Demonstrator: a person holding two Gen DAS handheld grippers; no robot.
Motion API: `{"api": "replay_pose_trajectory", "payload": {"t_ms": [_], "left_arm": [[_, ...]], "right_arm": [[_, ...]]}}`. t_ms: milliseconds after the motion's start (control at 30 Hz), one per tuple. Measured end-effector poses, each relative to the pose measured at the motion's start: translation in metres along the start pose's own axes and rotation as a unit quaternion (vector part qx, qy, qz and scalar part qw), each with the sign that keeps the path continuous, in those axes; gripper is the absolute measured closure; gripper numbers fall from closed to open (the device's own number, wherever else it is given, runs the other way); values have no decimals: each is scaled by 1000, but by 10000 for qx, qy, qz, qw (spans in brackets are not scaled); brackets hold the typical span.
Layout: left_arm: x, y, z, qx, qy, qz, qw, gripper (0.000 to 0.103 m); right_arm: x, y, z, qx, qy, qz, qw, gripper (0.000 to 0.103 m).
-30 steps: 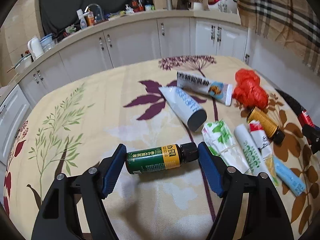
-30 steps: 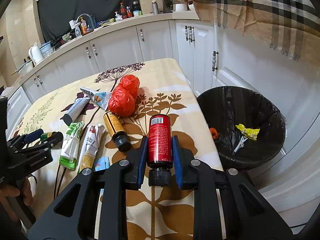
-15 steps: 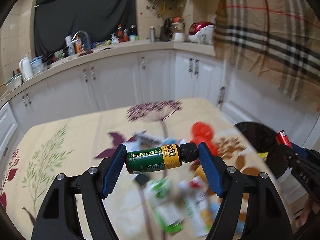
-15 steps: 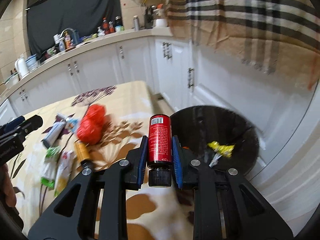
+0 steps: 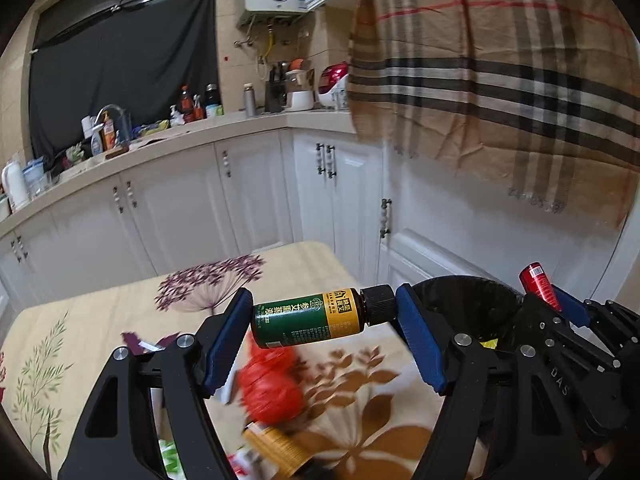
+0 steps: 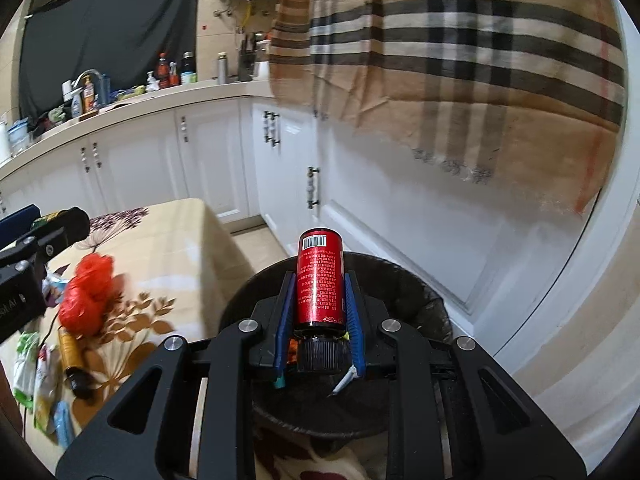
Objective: Collect trash
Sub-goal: 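Carry the can and bottle over the black bin and open both grippers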
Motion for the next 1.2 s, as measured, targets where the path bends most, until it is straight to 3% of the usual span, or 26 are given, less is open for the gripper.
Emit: {"api": "replay_pose_trajectory", "payload": {"t_ms": [900, 1000, 1033, 1200], "left_arm": [[-81, 0, 66, -424, 261, -474, 9976, 32], [-86, 1, 72, -504, 271, -509, 9971, 31], [-88, 1, 73, -509, 277, -531, 9969, 31], [-92, 4, 74, -508, 290, -571, 9967, 28]], "right_arm": [[-64, 6, 49, -403, 338, -208, 9984, 80], [-68, 7, 51, -421, 379, -222, 9982, 71], [-68, 7, 52, -436, 392, -218, 9980, 64], [-65, 7, 56, -492, 460, -185, 9976, 62]]}}
Point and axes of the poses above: each gripper's, at about its wrist camera, not at the fingertips, and x roughly against the way its jaws point, z to its right, y to its underside, the point moved 6 cm from there along -x, roughly the way its jaws point, and after that the axes turned 2 degrees about z, right-handed, at the moved point
